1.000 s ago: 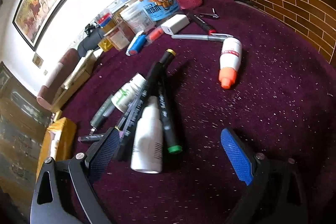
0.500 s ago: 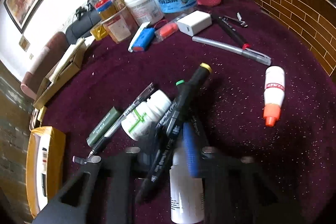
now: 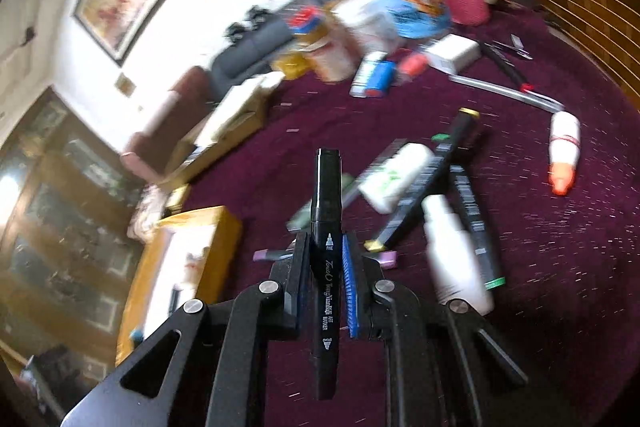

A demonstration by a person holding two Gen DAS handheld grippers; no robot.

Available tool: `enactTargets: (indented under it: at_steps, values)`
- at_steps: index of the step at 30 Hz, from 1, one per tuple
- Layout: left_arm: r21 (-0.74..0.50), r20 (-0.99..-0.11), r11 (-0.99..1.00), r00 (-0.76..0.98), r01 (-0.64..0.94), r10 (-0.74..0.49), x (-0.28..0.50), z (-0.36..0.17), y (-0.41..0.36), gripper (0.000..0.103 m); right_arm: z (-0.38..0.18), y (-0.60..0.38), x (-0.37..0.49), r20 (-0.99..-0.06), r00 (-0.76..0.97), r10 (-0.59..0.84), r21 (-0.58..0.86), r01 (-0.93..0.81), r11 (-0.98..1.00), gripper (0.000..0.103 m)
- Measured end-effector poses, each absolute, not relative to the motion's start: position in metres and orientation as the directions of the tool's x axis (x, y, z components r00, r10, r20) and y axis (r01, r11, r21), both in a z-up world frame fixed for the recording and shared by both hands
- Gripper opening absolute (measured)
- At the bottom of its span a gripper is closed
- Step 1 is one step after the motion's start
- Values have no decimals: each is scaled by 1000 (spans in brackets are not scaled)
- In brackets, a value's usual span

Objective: Organize rigid objects
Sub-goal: 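Lower both markers into the box and open both grippers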

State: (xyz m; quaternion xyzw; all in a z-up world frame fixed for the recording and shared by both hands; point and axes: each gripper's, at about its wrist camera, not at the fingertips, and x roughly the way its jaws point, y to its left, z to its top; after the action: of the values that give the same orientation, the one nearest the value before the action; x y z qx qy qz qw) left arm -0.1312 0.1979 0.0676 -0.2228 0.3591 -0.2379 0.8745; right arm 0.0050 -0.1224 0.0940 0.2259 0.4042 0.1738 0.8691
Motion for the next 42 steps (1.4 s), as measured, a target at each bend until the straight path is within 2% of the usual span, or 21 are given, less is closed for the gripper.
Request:
enactTargets:
  at_steps: [3,7,14,24,30,35,38,42]
  values:
    - [-551,-529,803,650,226,-546,-130,74,216,12,111,-99,-7,-587,597,547,552,-199,810,14]
    - [-503,-584,851,665,154,-465,-115,77,244,12,120,-65,-9,-561,538,629,593,-269,759,14]
    - [-486,-668,874,644,1,-373,-66,62,296,12,102,21,4,-595,399,698,624,-319,714,14]
    - [-476,-754,871,567,-123,-332,-6,26,333,12,67,131,33,-680,263,684,595,-347,725,14]
    - [-482,-765,865,550,-143,-335,9,15,340,12,52,170,49,-749,253,612,513,-363,778,14]
    - [-538,-723,831,583,-138,-371,0,18,348,12,42,184,59,-796,266,544,443,-357,823,14]
    - [-557,-697,820,610,-129,-378,-10,28,351,18,40,190,63,-817,284,501,393,-361,846,14]
    - [-599,-648,791,654,-123,-390,-28,43,357,43,38,187,70,-834,294,468,375,-320,870,15]
